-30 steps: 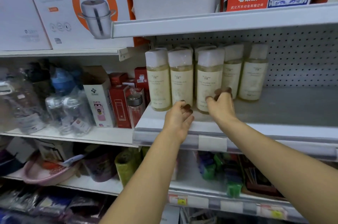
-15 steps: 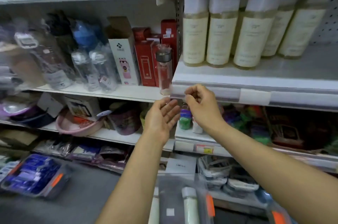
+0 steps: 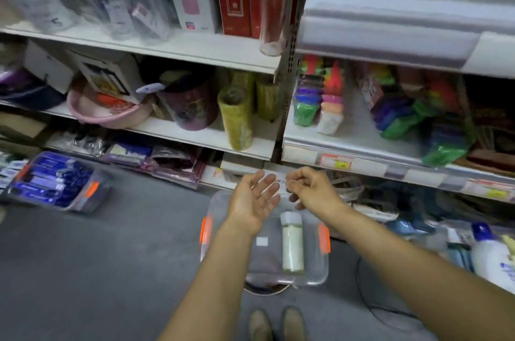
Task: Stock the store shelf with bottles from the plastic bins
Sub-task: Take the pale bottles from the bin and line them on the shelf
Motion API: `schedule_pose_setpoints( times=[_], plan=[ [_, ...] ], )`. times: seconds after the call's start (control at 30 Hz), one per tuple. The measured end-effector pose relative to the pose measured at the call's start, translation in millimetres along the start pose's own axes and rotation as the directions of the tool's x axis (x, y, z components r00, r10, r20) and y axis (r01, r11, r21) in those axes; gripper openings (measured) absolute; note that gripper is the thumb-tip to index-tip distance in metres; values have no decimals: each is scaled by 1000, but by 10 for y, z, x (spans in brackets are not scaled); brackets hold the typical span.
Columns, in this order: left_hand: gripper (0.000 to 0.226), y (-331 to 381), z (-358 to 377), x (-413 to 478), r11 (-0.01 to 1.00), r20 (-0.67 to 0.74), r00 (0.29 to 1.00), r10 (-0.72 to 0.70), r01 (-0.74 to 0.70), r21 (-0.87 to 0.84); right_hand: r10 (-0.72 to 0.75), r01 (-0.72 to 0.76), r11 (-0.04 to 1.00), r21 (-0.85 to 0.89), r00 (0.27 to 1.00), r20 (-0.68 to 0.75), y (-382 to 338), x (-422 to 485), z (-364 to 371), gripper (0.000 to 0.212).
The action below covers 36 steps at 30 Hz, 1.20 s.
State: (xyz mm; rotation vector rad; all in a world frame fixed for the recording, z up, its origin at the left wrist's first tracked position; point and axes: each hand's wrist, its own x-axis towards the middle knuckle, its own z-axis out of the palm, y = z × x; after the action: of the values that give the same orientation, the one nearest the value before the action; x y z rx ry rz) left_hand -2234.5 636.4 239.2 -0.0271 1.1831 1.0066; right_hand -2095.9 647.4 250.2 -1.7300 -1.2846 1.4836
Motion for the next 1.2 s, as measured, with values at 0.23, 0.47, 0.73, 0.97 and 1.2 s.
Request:
schedule_pose_setpoints(
  times=[0.23, 0.47, 0.73, 0.97, 1.2],
  plan=[
    [15, -566, -568, 850, 989, -136, 980, -146, 150, 16, 280, -281, 958, 49, 960, 33, 1044, 579, 276, 3],
    [17, -1280, -1028, 1763, 959, -242, 933, -266, 281, 29, 566, -562, 820, 112, 825, -5, 2208, 1110, 453, 12],
    [20, -1979, -1316, 2509, 925, -286, 906, -312, 358, 125, 626, -622, 780, 63, 777, -75, 3301, 1568, 696, 25],
    [47, -2329, -1434, 3035, 889, -268, 890, -369, 422, 177, 625, -648, 754, -111, 759, -181, 3819, 1775, 979, 71],
    [67, -2512, -1472, 3294, 858, -218, 891, -399, 447, 253, 584, -617, 782, -91, 775, -240, 4160, 1832, 1158, 96]
  ],
)
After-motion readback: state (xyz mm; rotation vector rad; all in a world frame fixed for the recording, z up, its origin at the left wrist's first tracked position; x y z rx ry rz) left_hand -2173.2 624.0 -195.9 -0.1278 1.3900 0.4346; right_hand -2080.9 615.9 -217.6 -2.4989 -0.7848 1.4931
